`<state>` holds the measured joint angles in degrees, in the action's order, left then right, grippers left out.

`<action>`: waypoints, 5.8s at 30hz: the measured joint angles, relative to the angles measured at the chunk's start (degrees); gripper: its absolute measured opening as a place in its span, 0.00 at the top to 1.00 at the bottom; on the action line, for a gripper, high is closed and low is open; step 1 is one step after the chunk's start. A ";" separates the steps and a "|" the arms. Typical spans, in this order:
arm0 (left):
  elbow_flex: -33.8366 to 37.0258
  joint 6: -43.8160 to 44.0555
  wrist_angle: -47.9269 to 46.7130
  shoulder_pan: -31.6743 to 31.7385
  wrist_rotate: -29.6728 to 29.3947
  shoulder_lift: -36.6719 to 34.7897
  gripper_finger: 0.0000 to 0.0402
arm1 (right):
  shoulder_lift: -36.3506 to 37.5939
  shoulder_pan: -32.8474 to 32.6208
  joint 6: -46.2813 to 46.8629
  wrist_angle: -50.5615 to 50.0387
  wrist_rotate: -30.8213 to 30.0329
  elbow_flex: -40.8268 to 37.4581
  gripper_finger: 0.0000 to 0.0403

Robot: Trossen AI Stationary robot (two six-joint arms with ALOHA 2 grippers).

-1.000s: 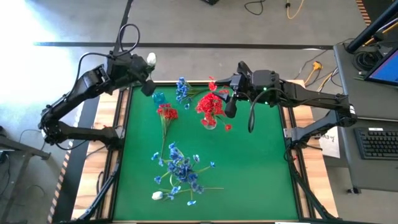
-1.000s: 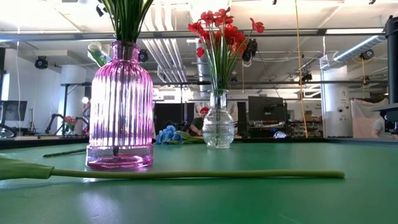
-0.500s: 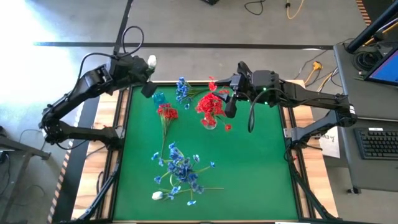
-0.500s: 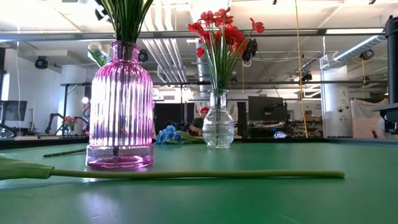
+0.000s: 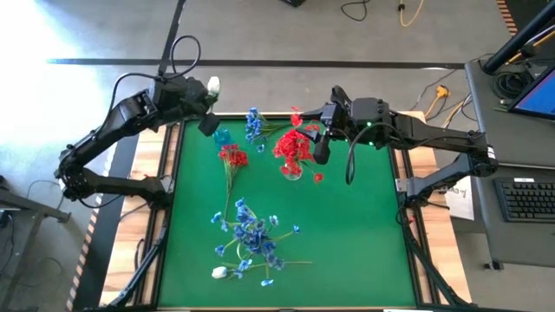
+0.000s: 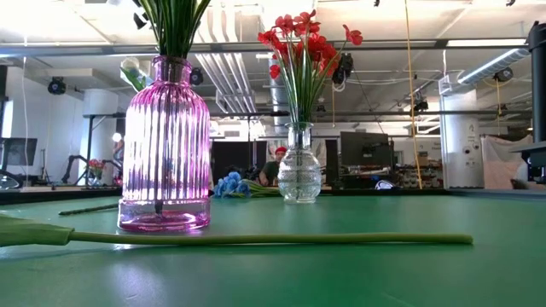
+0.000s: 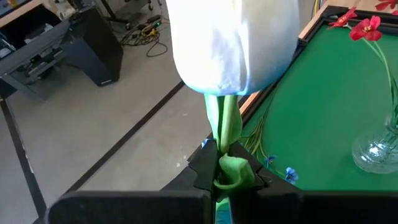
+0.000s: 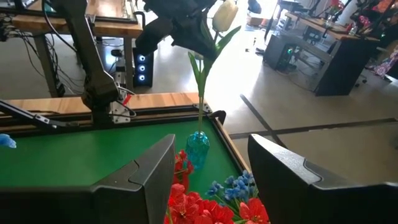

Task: Sort flowers into vase by color
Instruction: Put the top white flower into the blue vase, then put the white flower into the the blue vase

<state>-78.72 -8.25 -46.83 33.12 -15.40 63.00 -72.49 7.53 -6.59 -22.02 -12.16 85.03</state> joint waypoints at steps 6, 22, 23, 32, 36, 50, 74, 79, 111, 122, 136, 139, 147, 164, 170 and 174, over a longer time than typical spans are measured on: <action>0.00 -0.11 0.63 0.00 -0.02 0.02 1.00 | 0.00 0.00 -0.01 0.00 -0.01 0.00 0.52; 0.11 -1.31 1.64 -0.02 -0.07 0.13 1.00 | 0.00 0.00 0.04 0.00 -0.01 -0.04 0.52; 0.11 -1.31 1.64 0.00 -0.07 0.24 1.00 | 0.00 0.00 0.04 -0.02 0.00 -0.04 0.52; 0.11 -1.79 1.33 -0.02 -0.50 3.35 1.00 | 0.00 0.00 0.17 -0.05 0.00 -0.10 0.52; 0.11 -1.79 0.72 0.00 -0.52 4.50 1.00 | 0.00 0.00 0.17 -0.19 0.00 -0.13 0.52; 0.26 -0.87 1.47 -0.02 -0.52 4.72 1.00 | 0.00 0.00 0.02 -0.16 0.00 -0.68 0.52; 10.78 3.27 12.46 0.00 -0.57 1.58 1.00 | 0.00 0.00 -0.39 -0.50 0.00 -1.07 0.52; 13.77 3.15 14.54 0.00 -0.59 1.14 1.00 | 0.00 0.00 -0.42 -0.50 0.00 -1.07 0.52; 17.64 6.32 15.74 0.00 -5.18 0.66 0.71 | 0.00 0.00 -0.44 -0.50 0.01 -1.07 0.52; 10.32 7.24 6.25 -0.02 -5.15 -2.15 0.47 | 0.00 0.00 -0.46 0.21 0.00 -1.09 0.52; 2.34 14.15 -1.23 -17.60 -7.64 -7.96 0.44 | 0.39 -4.26 2.73 -8.16 0.20 6.07 0.52; 3.46 16.87 -1.26 -28.37 -15.98 -10.26 0.44 | 0.39 -7.69 5.83 -11.67 0.15 8.58 0.52; 4.08 19.97 0.61 -57.95 -31.94 -10.69 0.44 | 0.21 -18.55 21.45 -23.51 0.54 15.95 0.52; 3.50 39.09 -10.13 -81.89 -37.73 -4.79 0.44 | -11.02 -42.12 56.57 -46.27 -6.23 13.55 0.52; 3.52 46.68 -14.48 -87.62 -35.98 -2.52 0.44 | -20.84 -48.65 63.71 -44.69 -6.32 9.38 0.52; 3.52 47.41 -14.47 -90.89 -36.04 -0.99 0.44 | -28.25 -50.20 64.90 -36.85 -7.02 8.38 0.52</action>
<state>-75.20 39.16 -61.30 -57.76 -51.44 62.02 -100.74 -42.67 58.31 -58.87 -19.18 93.41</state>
